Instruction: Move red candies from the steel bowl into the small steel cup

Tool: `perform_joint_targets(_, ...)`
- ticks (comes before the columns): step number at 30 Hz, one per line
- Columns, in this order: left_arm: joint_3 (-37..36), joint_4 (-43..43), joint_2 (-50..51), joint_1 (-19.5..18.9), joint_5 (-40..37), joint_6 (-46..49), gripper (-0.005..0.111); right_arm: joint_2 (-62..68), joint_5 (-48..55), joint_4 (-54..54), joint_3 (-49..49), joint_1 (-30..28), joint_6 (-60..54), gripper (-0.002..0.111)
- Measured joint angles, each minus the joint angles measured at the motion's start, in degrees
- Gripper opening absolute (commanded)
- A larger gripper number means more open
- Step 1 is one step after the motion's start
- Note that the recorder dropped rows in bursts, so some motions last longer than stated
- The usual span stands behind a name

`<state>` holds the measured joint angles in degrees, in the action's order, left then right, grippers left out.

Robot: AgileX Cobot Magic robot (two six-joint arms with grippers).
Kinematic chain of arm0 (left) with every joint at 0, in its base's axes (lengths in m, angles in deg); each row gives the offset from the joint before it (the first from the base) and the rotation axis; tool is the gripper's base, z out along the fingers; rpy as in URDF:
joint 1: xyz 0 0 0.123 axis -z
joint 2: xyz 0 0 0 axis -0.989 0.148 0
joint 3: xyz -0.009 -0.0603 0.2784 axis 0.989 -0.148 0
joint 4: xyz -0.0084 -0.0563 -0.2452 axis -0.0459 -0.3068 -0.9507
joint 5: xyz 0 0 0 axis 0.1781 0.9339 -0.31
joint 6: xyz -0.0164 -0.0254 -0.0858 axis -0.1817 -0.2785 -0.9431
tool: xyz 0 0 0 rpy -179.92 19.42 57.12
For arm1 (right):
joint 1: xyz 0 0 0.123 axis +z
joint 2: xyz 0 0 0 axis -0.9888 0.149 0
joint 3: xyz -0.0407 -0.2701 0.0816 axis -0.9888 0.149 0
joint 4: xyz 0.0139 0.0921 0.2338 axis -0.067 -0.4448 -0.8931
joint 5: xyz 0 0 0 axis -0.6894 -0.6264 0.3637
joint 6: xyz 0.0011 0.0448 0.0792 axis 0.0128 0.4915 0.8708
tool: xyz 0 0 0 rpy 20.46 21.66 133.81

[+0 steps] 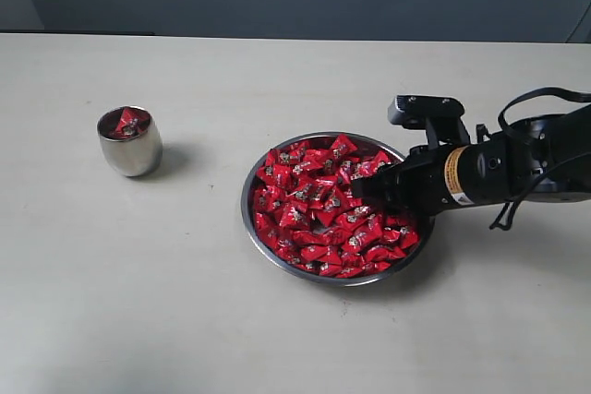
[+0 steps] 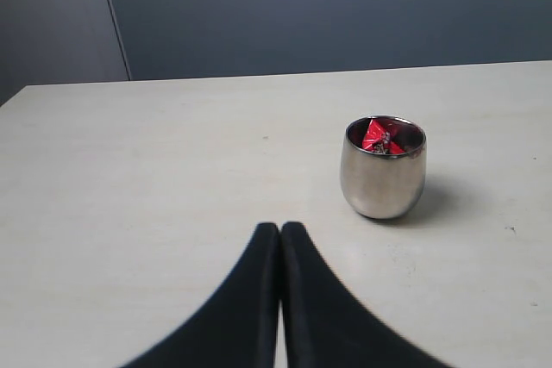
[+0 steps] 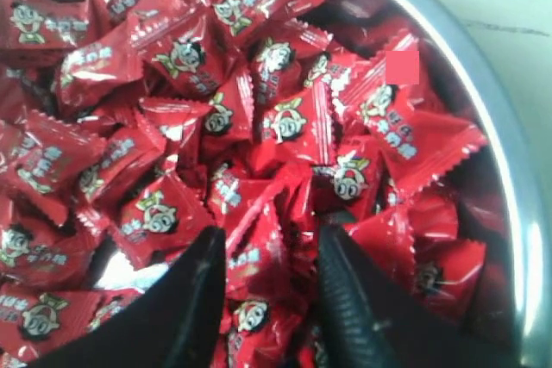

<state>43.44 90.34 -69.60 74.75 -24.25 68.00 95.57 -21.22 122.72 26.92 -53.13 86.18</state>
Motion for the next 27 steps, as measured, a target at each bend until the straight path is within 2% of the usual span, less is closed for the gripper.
perform_joint_targets(27, 0.0, 0.0, 0.0, 0.0, 0.0, 0.0, 0.0, 1.54, -4.43, -0.23, 0.0, 0.0, 1.09, 0.035)
